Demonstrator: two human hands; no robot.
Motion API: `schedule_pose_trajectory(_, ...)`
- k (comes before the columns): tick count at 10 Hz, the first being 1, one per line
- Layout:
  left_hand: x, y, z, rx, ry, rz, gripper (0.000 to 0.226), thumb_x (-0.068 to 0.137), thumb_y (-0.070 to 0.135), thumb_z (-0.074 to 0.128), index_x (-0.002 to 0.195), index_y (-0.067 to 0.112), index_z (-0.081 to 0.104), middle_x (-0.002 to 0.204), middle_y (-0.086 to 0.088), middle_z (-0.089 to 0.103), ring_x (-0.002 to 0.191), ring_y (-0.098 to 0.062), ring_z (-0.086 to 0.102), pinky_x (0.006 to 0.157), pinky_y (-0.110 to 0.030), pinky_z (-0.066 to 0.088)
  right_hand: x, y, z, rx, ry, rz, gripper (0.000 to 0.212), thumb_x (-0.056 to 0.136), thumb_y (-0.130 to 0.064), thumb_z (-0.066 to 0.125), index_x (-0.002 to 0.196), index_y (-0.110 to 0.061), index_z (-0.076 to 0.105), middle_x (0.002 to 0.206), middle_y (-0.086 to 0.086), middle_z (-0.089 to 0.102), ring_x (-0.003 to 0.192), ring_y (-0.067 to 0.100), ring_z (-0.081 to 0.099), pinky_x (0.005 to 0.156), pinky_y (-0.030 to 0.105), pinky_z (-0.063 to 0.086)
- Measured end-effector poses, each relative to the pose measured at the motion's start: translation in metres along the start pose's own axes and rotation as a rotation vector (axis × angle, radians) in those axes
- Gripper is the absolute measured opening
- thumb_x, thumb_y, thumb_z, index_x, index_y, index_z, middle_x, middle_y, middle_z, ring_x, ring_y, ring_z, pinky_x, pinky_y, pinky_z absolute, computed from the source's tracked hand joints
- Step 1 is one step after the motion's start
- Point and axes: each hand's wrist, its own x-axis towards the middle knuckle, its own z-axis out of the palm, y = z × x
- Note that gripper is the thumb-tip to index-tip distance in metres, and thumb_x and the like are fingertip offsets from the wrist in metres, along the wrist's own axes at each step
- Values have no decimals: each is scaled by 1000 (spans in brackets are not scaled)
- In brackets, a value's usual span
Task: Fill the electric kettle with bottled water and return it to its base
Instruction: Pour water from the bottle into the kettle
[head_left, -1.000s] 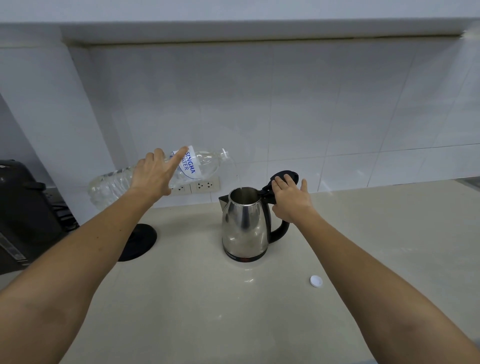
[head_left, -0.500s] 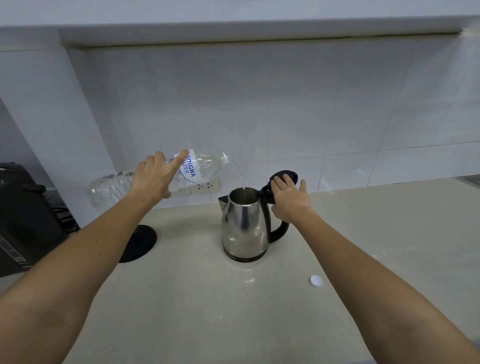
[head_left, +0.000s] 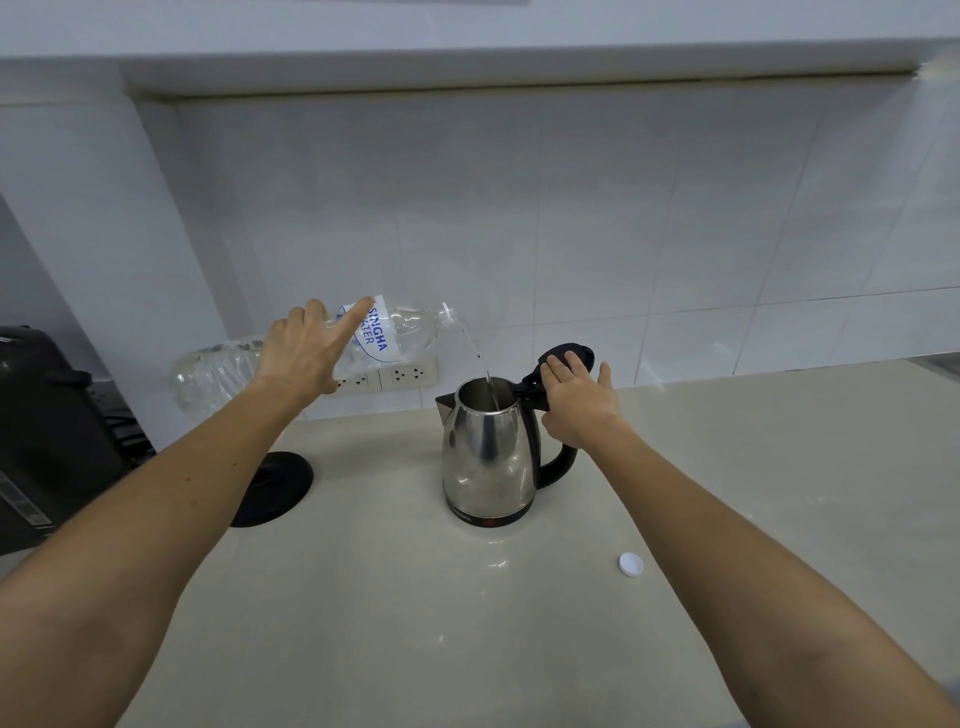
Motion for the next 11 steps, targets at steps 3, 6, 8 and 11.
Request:
schedule_pose_trajectory(3, -6, 1, 2, -1, -29, -36, 116, 59, 18, 88, 146, 32, 14, 105, -16, 47, 75, -25, 42, 69, -37, 47, -1, -1, -1, 4, 4, 2, 68, 97, -28, 43, 153, -11, 9, 162, 2, 5, 150, 23, -3, 118, 57, 8)
schedule_pose_trajectory(6, -13, 11, 6, 27, -90, -42, 111, 65, 16, 82, 149, 32, 11, 107, -14, 46, 82, -25, 49, 71, -34, 46, -2, 0, -2, -8, -7, -6, 68, 97, -29, 42, 153, -11, 8, 163, 1, 4, 150, 22, -3, 118, 57, 8)
schedule_pose_trajectory(8, -11, 17, 10, 59, -96, -33, 109, 66, 15, 81, 149, 32, 11, 106, -13, 47, 77, -22, 41, 69, -32, 45, 0, 1, -1, -6, 2, -11, 67, 97, -28, 41, 153, -11, 8, 162, 2, 5, 150, 23, -3, 117, 56, 8)
schedule_pose_trajectory(11, -14, 27, 18, 36, -101, -21, 112, 64, 16, 83, 149, 32, 12, 108, -14, 47, 84, -26, 52, 71, -34, 46, 1, 3, 2, 2, 15, -28, 68, 97, -28, 43, 153, -11, 8, 162, 2, 5, 150, 23, -3, 117, 56, 8)
